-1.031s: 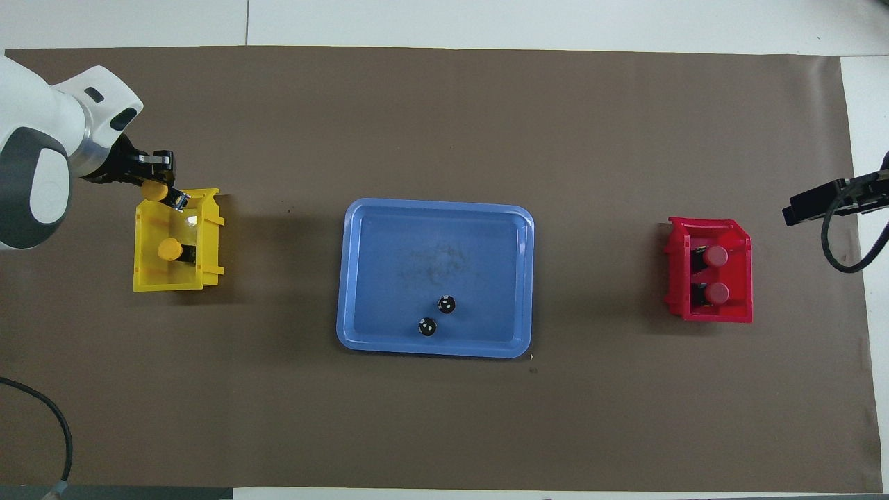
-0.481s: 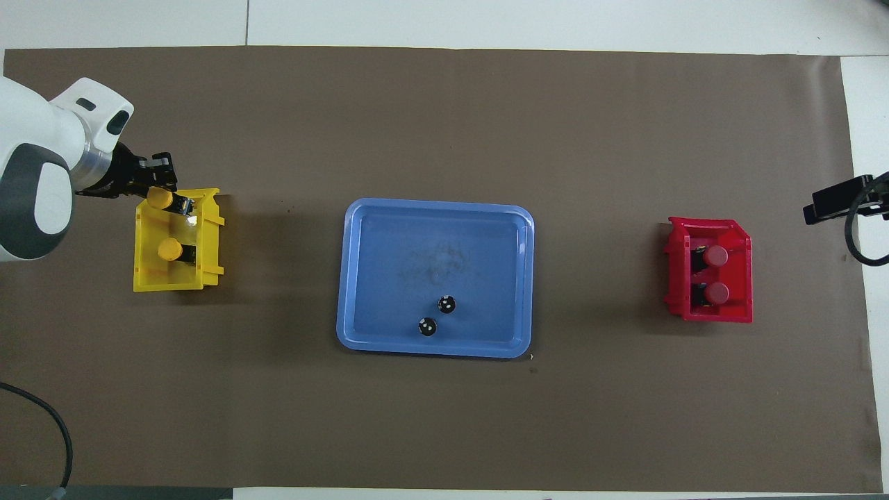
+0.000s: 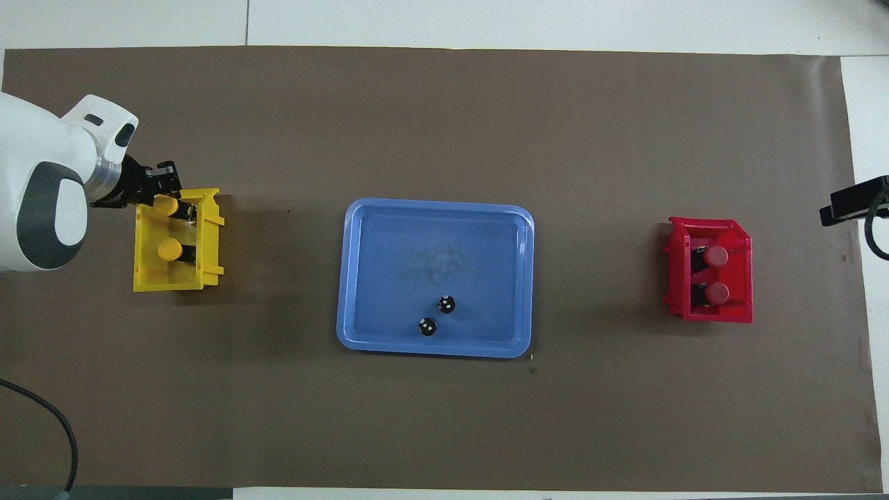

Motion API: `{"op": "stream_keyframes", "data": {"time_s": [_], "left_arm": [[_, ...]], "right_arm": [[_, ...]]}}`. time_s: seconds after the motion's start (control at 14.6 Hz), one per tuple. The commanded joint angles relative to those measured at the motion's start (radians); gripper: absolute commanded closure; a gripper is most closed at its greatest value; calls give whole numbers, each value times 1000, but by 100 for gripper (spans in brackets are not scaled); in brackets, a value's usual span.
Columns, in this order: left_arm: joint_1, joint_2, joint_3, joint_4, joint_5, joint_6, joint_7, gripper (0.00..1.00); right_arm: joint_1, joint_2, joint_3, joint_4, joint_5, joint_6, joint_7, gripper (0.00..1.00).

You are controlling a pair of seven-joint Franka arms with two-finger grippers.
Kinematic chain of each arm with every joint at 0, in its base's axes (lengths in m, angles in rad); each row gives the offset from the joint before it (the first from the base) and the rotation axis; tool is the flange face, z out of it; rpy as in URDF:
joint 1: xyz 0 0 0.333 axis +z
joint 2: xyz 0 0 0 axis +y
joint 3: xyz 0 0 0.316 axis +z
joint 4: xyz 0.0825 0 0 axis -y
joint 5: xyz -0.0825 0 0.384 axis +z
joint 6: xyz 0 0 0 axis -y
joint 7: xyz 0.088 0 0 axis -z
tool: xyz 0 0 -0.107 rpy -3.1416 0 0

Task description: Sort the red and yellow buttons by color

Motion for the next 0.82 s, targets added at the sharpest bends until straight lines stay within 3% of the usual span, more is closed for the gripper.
{"op": "stream_keyframes", "data": {"time_s": [0.0,0.07,0.27,0.48,0.76], "left_arm": [[6,-14,-2,-39,-12,44,-6,96],[6,-14,-2,-36,-12,43,-4,86],[7,-14,-2,-36,-12,43,0,81],[7,-12,-2,-32,-11,43,3,60],[10,-11,-2,-16,-10,38,6,52]], "right_arm": [[-6,-24,17,-26,-11,5,9,0],[-2,-24,19,-26,-10,5,10,0],[11,-24,19,-26,-8,2,8,0],[11,-24,19,-26,-7,4,8,0],[11,-24,19,-26,-7,4,8,0]]}}
